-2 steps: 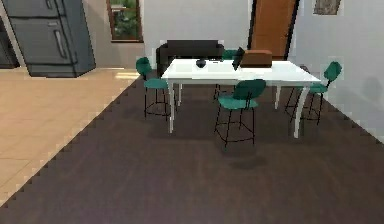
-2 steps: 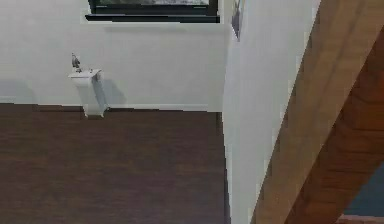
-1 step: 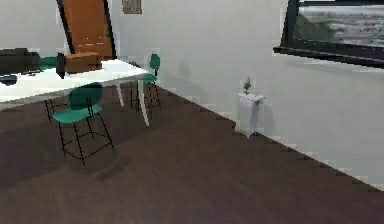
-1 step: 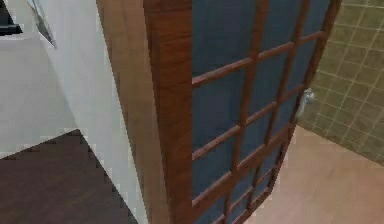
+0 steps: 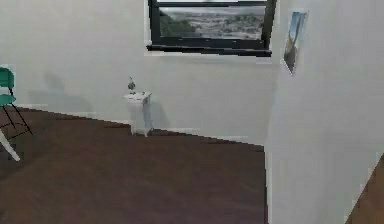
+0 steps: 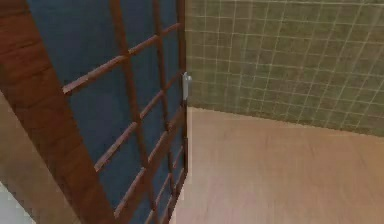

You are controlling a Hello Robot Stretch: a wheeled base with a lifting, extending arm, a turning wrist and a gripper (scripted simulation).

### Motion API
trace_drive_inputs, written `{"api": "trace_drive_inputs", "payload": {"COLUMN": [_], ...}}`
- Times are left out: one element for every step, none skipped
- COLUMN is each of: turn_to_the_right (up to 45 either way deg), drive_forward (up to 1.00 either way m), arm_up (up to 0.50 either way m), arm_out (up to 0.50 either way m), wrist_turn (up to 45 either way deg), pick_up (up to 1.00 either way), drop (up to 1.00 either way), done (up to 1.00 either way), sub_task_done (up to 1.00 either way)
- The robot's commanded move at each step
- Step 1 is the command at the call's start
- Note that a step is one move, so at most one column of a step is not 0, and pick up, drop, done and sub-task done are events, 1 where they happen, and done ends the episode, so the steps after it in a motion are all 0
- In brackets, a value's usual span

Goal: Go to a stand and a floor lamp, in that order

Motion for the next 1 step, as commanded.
{"api": "trace_drive_inputs", "payload": {"turn_to_the_right": [0.0], "drive_forward": [1.00], "arm_up": [0.00], "arm_out": [0.00], "wrist_turn": [0.0], "pick_up": [0.00], "drop": [0.00], "done": [0.00], "sub_task_done": [0.00]}}
